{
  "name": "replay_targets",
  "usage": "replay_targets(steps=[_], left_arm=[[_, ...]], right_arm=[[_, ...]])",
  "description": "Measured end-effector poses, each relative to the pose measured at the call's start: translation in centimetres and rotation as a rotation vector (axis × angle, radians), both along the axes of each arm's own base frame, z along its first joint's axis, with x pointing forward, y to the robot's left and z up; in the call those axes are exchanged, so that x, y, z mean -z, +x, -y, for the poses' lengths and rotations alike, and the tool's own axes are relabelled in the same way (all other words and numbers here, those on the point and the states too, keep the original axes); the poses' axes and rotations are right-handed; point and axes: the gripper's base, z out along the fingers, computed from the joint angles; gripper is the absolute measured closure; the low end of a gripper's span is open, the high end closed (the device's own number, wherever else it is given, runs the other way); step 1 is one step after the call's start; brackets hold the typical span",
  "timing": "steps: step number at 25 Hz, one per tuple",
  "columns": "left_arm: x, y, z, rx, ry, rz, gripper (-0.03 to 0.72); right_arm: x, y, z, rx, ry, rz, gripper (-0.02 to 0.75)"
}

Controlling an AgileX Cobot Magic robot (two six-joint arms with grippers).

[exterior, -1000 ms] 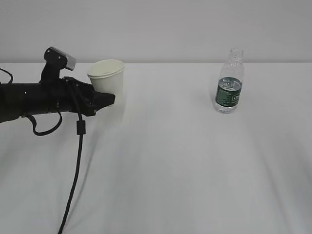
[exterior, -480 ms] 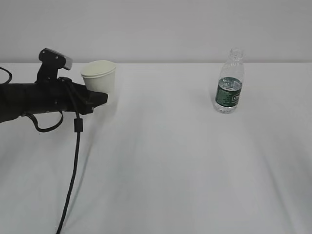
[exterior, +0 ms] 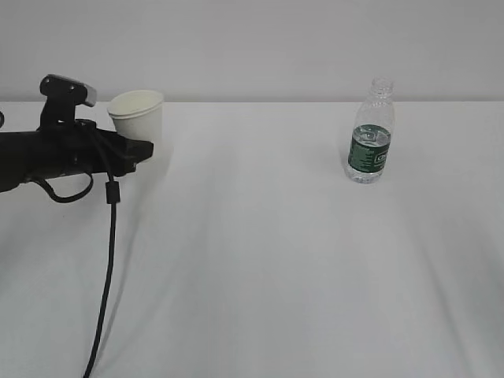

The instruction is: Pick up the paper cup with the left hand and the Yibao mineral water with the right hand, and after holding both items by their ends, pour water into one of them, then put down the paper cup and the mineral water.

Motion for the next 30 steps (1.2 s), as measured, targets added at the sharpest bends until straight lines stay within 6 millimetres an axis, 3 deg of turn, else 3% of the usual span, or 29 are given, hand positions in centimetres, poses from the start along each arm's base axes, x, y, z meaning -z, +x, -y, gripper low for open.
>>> replay_targets(steps=[10, 24, 30], left_arm=[[0.1, 0.5, -2.3, -0.099, -0.015, -0.008, 0.294], [2.4, 0.9, -2.9, -0.173, -0.016, -0.035, 0.294], [2.4, 1.1, -3.1, -0.193, -0.008, -0.012, 0.294]], right_arm=[[0.1, -0.1, -0.1, 0.001, 0.02, -0.011, 0.163], [0.4, -0.3, -0.1, 0.004, 0.023, -0.052, 0.163], [0.4, -0.3, -0.2, 0.004, 0.04, -0.056, 0.163]])
